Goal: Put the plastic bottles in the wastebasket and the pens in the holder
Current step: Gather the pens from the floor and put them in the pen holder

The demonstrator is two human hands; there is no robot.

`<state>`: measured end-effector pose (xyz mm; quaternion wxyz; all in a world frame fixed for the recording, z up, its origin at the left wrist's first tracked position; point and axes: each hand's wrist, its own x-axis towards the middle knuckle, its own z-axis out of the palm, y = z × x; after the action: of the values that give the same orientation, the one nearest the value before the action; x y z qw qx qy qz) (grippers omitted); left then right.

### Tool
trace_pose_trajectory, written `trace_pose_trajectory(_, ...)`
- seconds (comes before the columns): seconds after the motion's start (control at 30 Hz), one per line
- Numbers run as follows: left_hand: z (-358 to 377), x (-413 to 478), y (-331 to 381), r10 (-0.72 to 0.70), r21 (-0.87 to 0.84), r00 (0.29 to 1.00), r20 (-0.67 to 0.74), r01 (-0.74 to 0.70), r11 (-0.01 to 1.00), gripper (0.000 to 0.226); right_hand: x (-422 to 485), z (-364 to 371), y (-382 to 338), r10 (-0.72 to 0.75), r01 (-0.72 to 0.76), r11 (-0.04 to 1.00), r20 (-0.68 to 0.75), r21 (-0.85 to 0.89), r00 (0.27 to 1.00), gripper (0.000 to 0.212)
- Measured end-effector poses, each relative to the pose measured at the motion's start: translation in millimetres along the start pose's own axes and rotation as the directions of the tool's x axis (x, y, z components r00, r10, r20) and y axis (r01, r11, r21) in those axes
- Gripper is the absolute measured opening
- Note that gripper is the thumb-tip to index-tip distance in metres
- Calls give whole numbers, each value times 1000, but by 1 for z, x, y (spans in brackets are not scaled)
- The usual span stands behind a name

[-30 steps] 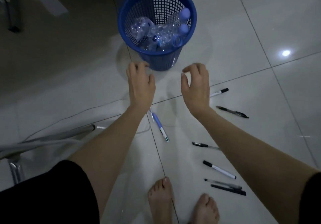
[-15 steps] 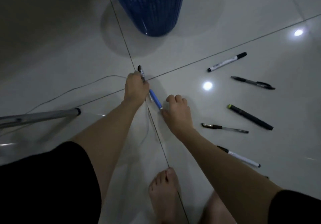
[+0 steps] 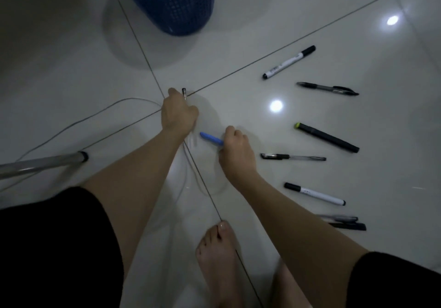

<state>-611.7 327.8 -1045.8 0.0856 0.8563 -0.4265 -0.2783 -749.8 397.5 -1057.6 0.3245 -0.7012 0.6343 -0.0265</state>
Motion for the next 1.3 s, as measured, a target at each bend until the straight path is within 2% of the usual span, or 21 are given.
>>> trace_pose_trajectory(0.17,35,-58,27,169,-18,978,124,-168,986,15,-46,-33,53,78,-79,994,11,80,997,16)
trace_pose_trajectory(0.27,59,-91,45,294,26,926,237,-308,951,14,-74,-46,87,157,-155,986,-20,66,987,14)
trace_pose_trajectory(0.4,88,-124,67,413,90,831,373,-475,875,22,-104,-59,127,193,-192,981,-111,19,975,11)
trace_pose_trajectory(0.57,117,-144,82,502,219,739,449,-636,740,31,-127,-59,162,188,-201,978,-177,-61,966,10)
trace_pose_trajectory(0.7,131,-147,87,536,369,723,436,-687,626,27,-143,-57,176,141,-162,983,-219,-83,965,18)
trace_pose_trajectory(0.77,133,-149,87,550,386,722,420,-691,611,24,-154,-55,184,124,-150,981,-200,-120,972,24)
trace_pose_trajectory(0.9,136,-162,77,624,245,686,375,-722,647,18,-178,-51,205,172,-196,962,-133,-189,976,26)
trace_pose_trajectory(1.07,138,-185,63,655,178,564,504,-809,560,5,-192,-45,214,168,-188,963,-117,-195,979,28)
trace_pose_trajectory(1.2,143,-193,61,665,146,523,534,-831,537,27,-194,-42,212,189,-215,953,-137,-211,972,26)
trace_pose_trajectory(1.3,148,-195,65,649,191,487,584,-860,474,33,-193,-41,212,206,-227,949,-112,-220,972,25)
